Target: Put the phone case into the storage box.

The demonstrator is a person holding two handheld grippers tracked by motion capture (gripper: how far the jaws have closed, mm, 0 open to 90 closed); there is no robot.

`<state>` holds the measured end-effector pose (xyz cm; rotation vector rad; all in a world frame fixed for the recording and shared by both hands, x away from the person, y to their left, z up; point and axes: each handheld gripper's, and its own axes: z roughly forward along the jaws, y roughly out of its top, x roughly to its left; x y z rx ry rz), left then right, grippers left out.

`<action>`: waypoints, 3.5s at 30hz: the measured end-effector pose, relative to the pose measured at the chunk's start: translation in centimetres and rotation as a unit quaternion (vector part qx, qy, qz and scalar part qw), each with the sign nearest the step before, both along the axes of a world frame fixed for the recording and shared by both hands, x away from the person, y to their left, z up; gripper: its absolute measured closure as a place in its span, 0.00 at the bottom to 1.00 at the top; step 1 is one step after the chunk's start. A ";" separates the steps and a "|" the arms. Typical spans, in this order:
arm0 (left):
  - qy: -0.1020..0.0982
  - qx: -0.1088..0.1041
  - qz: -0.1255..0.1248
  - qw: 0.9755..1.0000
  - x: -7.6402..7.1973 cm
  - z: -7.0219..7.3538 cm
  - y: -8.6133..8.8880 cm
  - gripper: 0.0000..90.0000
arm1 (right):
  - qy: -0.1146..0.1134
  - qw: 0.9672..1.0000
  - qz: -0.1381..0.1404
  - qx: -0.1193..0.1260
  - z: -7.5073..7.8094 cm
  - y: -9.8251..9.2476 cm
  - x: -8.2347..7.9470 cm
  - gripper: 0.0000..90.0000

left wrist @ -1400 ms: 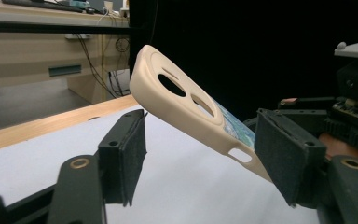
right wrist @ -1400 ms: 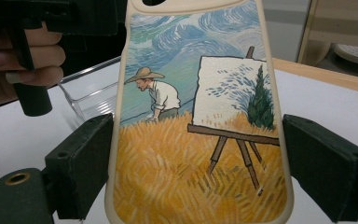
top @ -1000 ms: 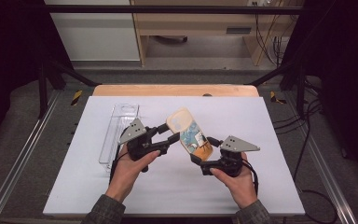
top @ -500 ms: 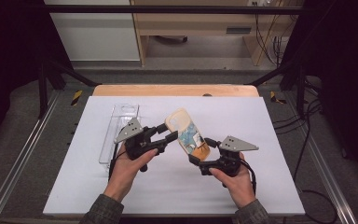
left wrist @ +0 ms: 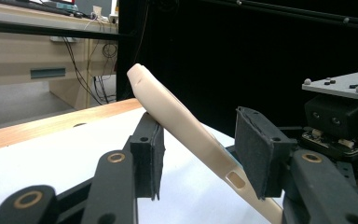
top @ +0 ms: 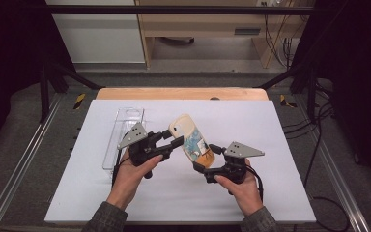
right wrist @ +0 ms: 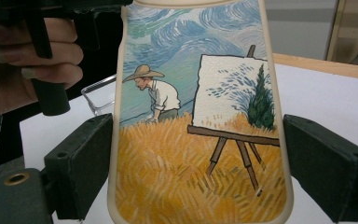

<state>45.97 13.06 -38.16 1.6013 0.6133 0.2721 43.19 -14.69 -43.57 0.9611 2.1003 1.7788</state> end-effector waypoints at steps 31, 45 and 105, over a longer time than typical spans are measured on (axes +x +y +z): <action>0.012 -0.009 -0.007 1.000 -0.2 -0.4 0.1 0.70 | 0.009 1.000 0.010 0.004 -0.7 0.5 0.1 0.13; 0.039 -0.031 0.003 0.999 -0.2 -0.6 0.7 0.75 | 0.013 1.000 0.011 -0.004 -1.1 1.0 0.2 0.13; 0.031 -0.069 0.037 0.996 -0.2 1.9 1.4 0.90 | 0.006 0.999 -0.024 -0.037 0.6 0.4 1.9 0.07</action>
